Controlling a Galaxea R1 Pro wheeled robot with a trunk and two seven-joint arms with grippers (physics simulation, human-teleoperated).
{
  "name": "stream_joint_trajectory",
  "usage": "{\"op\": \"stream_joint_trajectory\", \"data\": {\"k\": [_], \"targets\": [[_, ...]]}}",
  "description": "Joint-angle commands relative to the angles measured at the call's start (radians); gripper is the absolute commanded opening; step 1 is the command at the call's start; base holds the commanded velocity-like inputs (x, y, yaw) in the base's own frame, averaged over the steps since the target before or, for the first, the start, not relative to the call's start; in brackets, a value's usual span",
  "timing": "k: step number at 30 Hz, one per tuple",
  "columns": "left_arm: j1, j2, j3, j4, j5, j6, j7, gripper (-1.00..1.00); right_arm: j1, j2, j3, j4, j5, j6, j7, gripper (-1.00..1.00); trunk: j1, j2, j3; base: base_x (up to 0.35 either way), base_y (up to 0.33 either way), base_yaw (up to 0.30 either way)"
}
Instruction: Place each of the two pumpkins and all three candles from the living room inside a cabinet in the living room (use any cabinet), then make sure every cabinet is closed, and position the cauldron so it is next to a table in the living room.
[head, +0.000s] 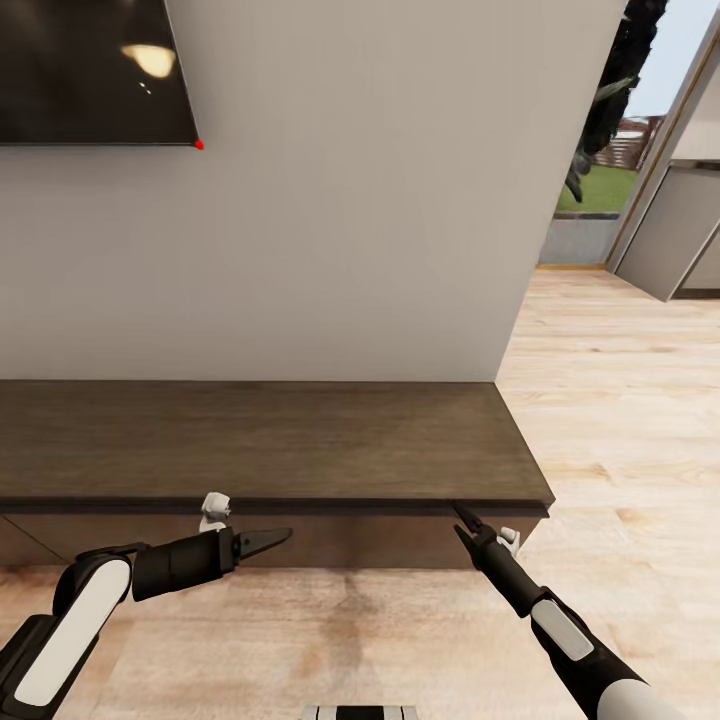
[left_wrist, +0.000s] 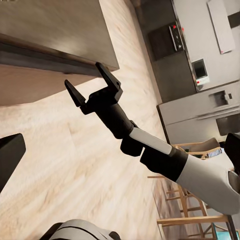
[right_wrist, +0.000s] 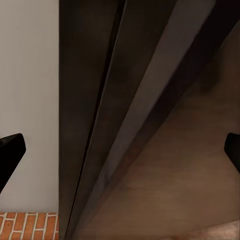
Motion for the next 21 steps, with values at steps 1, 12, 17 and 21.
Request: {"op": "stream_joint_trajectory", "data": {"k": [1, 12, 17, 21], "targets": [[-0.001, 0.0, 0.0, 0.0, 0.001, 0.004, -0.002, 1.0, -0.001, -0.001, 0.004, 0.0, -0.011, 0.007, 0.002, 1.0, 0.0, 0.0, -0.001, 0.002, -0.002, 0.0], [-0.001, 0.0, -0.001, 0.0, 0.001, 0.004, -0.002, 1.0, -0.001, -0.001, 0.004, 0.0, -0.01, 0.007, 0.002, 1.0, 0.0, 0.0, -0.001, 0.062, -0.006, 0.0], [-0.001, 0.0, -0.001, 0.0, 0.001, 0.004, -0.003, 1.0, -0.001, -0.001, 0.004, 0.0, -0.009, 0.007, 0.001, 1.0, 0.0, 0.0, -0.001, 0.014, 0.0, 0.0], [-0.001, 0.0, -0.001, 0.0, 0.001, 0.004, -0.003, 1.0, -0.001, -0.001, 0.004, 0.0, -0.01, 0.007, 0.001, -1.0, 0.0, 0.0, -0.001, 0.001, 0.0, 0.0]]}}
